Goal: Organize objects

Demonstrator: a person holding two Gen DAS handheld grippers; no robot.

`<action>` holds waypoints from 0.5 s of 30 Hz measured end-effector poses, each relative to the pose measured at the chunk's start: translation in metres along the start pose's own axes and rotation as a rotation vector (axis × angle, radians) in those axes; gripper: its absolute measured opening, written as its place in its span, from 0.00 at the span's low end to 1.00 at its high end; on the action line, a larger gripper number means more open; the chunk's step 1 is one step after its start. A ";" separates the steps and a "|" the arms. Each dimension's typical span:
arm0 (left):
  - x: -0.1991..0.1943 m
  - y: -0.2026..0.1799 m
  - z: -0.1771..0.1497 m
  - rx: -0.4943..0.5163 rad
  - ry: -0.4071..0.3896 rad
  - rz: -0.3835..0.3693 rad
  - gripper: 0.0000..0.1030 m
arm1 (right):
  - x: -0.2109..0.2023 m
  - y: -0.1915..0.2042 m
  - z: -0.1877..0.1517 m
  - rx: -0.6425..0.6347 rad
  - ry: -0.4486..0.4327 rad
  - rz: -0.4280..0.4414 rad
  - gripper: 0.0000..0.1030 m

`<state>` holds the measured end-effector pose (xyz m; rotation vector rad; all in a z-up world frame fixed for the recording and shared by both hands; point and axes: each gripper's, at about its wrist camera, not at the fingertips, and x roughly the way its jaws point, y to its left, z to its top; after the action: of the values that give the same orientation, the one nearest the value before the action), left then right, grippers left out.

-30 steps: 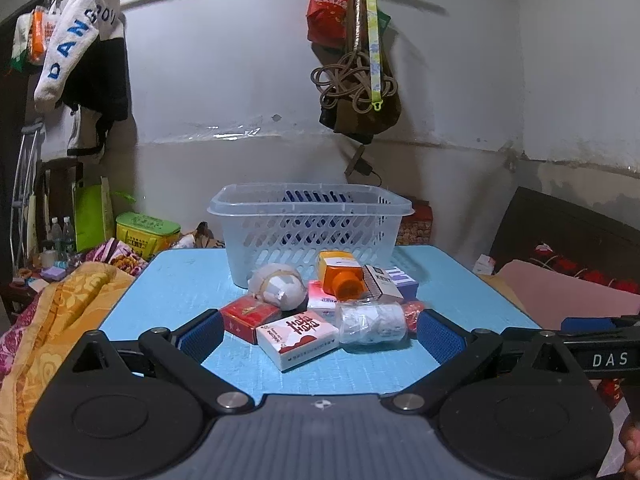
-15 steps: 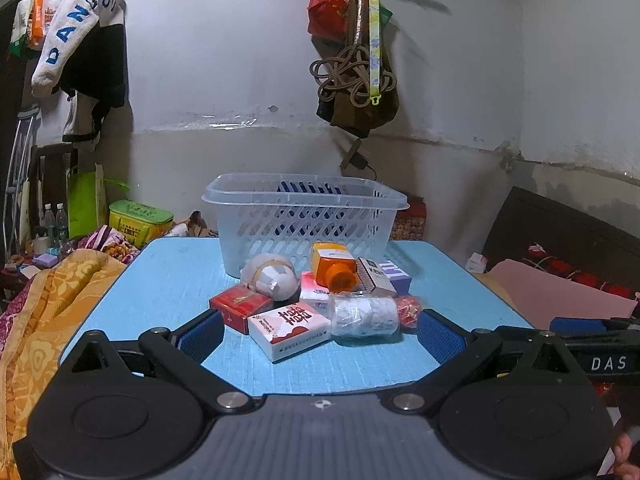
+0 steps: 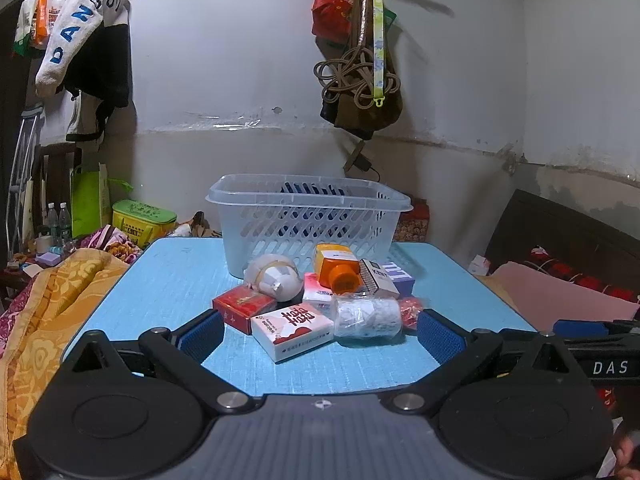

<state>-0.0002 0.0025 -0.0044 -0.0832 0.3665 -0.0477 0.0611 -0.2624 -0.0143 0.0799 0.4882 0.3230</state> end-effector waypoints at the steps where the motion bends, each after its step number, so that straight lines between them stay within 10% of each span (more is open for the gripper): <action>1: 0.000 0.000 0.000 -0.001 0.000 0.000 1.00 | 0.000 0.000 0.000 -0.003 0.001 -0.002 1.00; 15: 0.001 0.001 -0.002 -0.014 0.008 -0.009 1.00 | -0.003 0.000 0.000 -0.014 -0.043 -0.020 1.00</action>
<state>0.0004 0.0036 -0.0064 -0.0983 0.3747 -0.0543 0.0585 -0.2637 -0.0130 0.0682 0.4437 0.3043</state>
